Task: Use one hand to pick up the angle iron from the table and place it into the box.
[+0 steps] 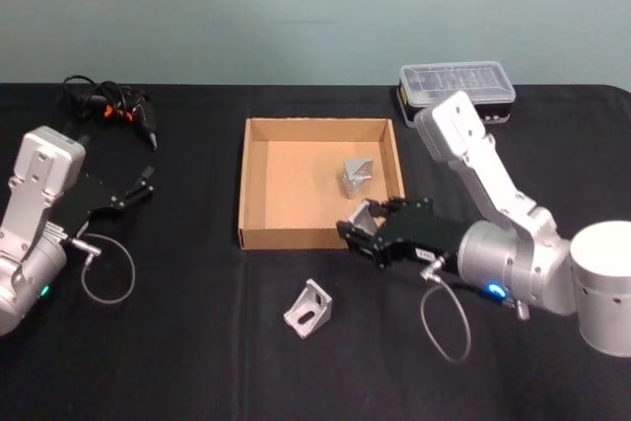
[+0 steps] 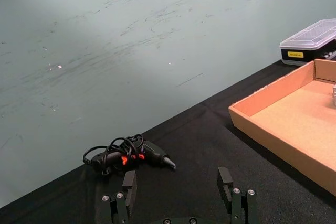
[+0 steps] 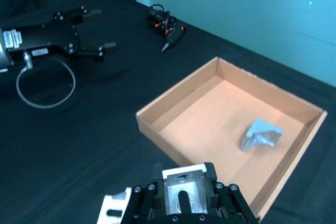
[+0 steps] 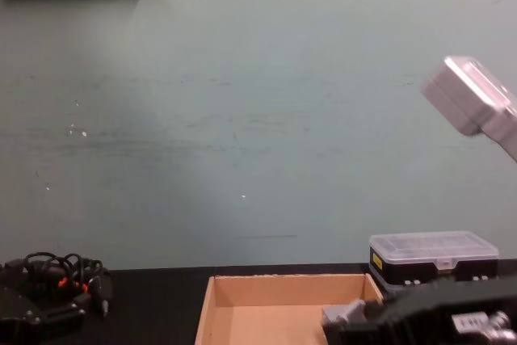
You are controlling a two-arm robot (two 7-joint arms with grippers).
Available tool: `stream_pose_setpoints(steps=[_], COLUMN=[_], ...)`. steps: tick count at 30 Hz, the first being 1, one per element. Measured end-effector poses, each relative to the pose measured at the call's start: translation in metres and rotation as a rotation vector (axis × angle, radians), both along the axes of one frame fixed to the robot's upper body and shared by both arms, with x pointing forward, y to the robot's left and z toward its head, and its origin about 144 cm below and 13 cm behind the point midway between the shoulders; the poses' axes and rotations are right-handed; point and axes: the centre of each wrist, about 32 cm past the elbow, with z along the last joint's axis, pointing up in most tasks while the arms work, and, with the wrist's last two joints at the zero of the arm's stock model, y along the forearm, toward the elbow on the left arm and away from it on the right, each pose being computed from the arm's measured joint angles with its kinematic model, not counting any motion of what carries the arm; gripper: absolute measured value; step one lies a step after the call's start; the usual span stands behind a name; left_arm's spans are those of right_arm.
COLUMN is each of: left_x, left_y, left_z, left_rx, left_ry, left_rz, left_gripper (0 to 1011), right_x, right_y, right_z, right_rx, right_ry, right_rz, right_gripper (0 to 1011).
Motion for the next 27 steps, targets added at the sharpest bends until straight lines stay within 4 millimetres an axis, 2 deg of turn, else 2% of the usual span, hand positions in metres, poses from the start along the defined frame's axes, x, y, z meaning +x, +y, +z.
stream_pose_setpoints(steps=[3, 12, 18, 27], left_x=[0.000, 0.000, 0.000, 0.000], left_y=[0.000, 0.000, 0.000, 0.000], left_z=[0.000, 0.000, 0.000, 0.000], left_rx=[0.000, 0.000, 0.000, 0.000], left_ry=[0.000, 0.000, 0.000, 0.000], left_rz=[0.000, 0.000, 0.000, 0.000], left_gripper=[1011, 1011, 1011, 1011], right_x=[0.008, 0.052, 0.080, 0.110], right_y=[0.003, 0.018, 0.033, 0.055], right_z=[0.004, 0.013, 0.010, 0.000], right_rx=[-0.002, 0.010, -0.001, -0.019], right_ry=[-0.005, 0.045, 0.079, 0.121], right_rz=[0.004, -0.006, -0.012, -0.036], right_gripper=[452, 452, 452, 452])
